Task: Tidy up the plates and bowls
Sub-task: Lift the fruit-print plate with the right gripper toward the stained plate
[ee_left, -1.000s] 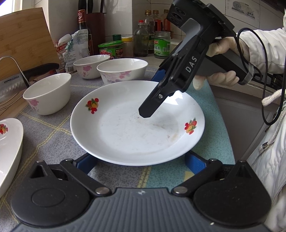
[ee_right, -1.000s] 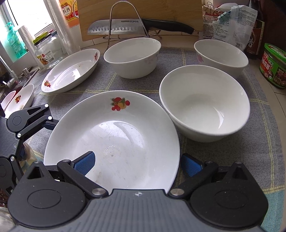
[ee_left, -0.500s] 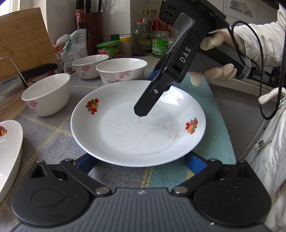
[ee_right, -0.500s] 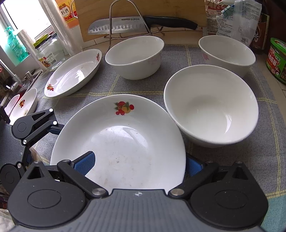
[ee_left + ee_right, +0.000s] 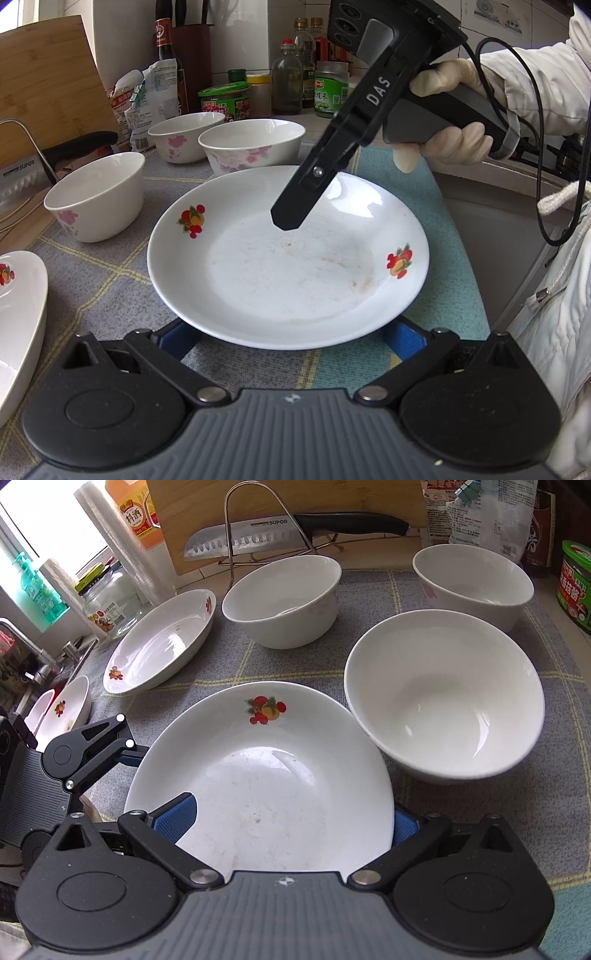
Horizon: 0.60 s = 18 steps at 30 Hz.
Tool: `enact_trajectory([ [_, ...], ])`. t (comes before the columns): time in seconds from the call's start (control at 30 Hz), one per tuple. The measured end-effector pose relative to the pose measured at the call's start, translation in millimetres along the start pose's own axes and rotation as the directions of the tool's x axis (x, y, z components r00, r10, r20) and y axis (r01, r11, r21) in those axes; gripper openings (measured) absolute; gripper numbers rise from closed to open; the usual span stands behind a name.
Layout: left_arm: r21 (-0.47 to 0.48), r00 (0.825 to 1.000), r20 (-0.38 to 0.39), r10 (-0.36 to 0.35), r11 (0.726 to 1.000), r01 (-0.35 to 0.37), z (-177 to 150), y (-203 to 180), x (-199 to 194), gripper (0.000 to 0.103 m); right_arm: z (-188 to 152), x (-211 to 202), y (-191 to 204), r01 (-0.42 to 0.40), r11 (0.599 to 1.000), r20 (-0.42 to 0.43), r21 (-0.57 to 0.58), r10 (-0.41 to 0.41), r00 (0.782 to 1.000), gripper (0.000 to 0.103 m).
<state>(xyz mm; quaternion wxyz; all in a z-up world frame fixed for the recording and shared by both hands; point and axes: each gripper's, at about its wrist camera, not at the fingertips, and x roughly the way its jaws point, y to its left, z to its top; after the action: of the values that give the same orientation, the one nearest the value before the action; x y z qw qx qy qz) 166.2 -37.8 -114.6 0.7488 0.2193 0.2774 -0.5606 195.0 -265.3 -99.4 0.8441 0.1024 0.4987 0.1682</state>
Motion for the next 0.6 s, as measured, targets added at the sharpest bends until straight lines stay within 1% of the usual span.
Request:
enact_trajectory([
  [0.1,-0.002,1.000,-0.007,0.006,1.000,-0.006,1.6,0.4,1.0,0.103,2.8,-2.0,-6.9,-0.043,0.997,-0.004,0.062,0.043,0.999,0.103],
  [0.2,0.002,1.000,-0.013,0.008,1.000,-0.008,2.4,0.3,1.3,0.103,3.4,-2.9,-10.6,-0.073,0.992,-0.007,0.100,0.074,0.997,0.103],
  [0.6,0.026,0.999,-0.047,0.021,0.999,-0.020,5.4,-4.9,-2.0,0.101,5.8,-4.8,-5.5,-0.074,0.993,-0.032,0.089,0.077,0.997,0.103],
])
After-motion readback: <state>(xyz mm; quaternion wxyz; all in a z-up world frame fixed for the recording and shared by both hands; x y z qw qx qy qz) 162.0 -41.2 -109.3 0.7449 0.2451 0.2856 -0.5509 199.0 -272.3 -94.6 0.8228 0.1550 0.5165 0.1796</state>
